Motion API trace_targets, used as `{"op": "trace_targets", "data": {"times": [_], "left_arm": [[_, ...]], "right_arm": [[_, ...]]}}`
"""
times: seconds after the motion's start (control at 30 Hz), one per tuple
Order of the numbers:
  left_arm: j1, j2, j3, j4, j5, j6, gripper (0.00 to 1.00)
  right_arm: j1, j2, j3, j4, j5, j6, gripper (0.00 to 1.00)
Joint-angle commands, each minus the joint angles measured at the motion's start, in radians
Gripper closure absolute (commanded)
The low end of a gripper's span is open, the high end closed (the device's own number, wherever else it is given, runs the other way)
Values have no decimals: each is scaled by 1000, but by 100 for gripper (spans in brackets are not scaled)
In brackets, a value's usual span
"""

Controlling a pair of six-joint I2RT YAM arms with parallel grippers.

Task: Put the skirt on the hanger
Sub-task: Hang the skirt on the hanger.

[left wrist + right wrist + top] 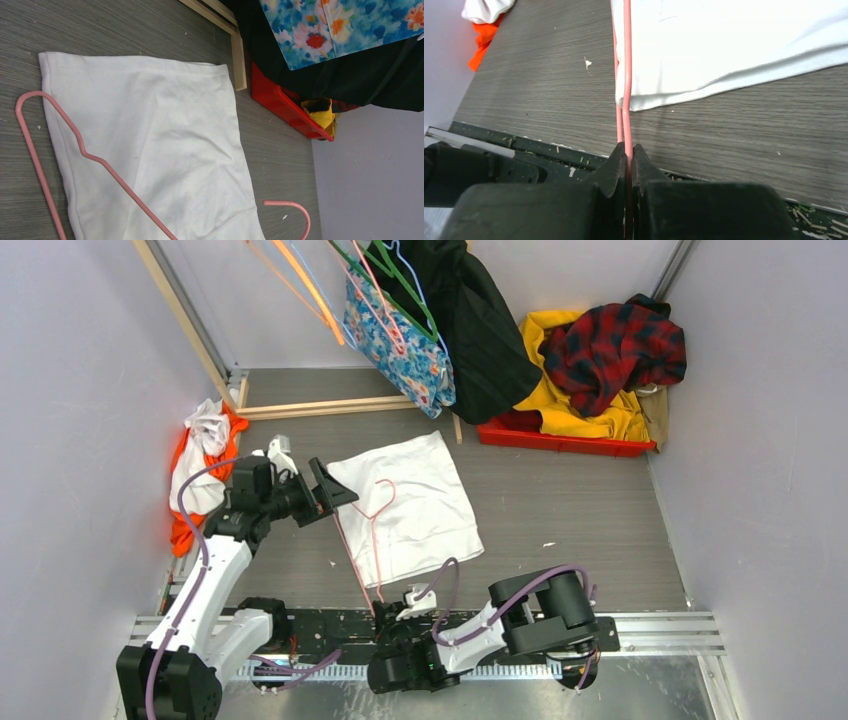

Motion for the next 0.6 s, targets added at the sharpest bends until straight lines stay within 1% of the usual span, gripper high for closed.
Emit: {"op": "trace_targets", "data": {"times": [0.0,0.13,0.27,0.33,0.4,0.57], "left_arm": [[5,-4,26,37,8,-3,1],[5,4,34,44,8,-4,1],[5,3,23,56,12,-9,2],[5,1,20,58,11,-7,2],[5,3,17,60,11,-6,2],[5,4,15,62,16,-1,2]], "right_arm": [[-22,28,47,-26,38,-15,99],[-47,55,43,28,5,-41,99],[-71,67,52,14,11,-45,99],[-79,84,78,36,12,-120,99],[-96,103,112,4,1,-133,99],[-125,115,148,-115,12,-61,99]]}}
